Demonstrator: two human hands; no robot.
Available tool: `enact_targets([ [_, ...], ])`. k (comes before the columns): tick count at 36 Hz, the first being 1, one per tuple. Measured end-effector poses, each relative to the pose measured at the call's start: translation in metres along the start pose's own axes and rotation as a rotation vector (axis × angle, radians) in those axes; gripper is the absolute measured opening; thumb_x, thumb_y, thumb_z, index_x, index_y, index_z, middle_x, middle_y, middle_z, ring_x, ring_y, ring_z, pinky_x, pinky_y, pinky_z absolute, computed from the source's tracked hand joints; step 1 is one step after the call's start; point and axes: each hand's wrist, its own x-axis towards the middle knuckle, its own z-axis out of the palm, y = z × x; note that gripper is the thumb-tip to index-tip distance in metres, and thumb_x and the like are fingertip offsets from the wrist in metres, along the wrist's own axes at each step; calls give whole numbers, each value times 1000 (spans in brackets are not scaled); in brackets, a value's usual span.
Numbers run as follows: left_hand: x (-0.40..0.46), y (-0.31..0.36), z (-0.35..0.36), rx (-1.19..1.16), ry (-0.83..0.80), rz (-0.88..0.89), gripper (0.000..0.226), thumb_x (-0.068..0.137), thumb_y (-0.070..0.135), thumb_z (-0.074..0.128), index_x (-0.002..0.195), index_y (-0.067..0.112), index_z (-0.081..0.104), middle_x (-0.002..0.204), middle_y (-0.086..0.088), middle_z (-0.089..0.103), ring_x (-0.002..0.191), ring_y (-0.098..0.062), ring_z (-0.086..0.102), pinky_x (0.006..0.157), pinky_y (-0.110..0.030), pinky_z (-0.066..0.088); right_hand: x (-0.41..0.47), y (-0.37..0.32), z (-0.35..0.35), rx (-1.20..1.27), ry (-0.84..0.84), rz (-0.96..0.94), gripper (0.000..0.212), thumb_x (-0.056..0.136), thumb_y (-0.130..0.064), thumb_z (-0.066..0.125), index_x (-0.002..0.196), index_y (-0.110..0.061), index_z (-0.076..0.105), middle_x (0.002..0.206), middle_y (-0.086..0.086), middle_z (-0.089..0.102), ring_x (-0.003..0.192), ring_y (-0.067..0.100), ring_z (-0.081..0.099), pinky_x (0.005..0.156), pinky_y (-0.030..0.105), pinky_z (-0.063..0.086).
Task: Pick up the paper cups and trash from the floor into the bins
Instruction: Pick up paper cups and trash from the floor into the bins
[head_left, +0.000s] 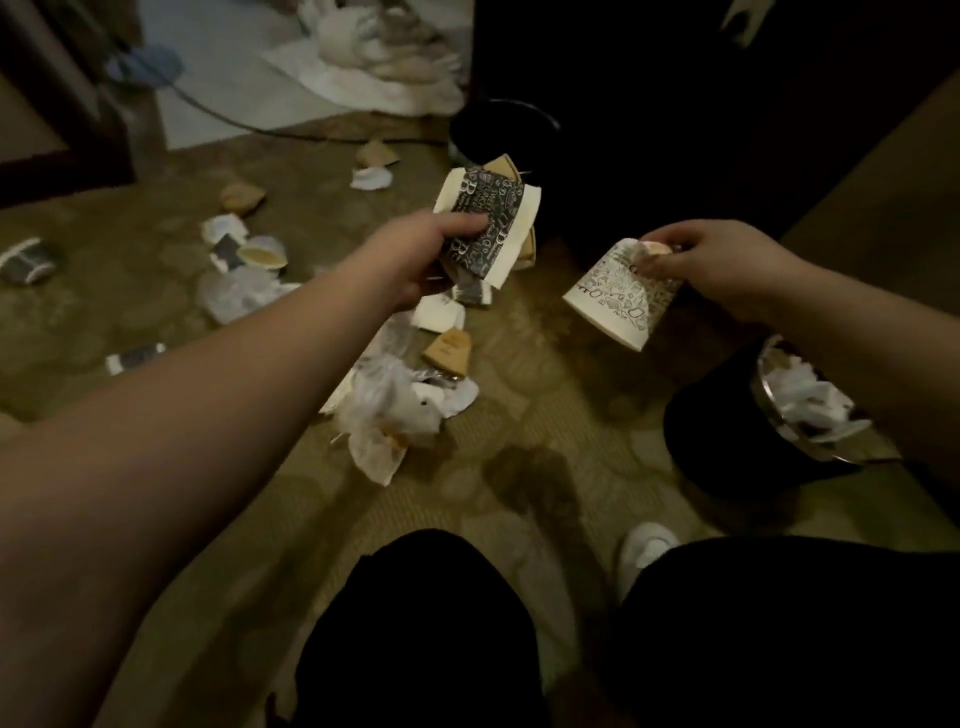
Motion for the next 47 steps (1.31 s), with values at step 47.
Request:
enact_targets([
  [47,120,-106,488,1718,-552,890,69,85,44,68,146,23,41,138,-12,40,124,-34,44,103,-48,35,-82,342,-130,647,688,666,21,84,-8,76,103,-14,68,105,15,70,95,28,69,85,40,59],
])
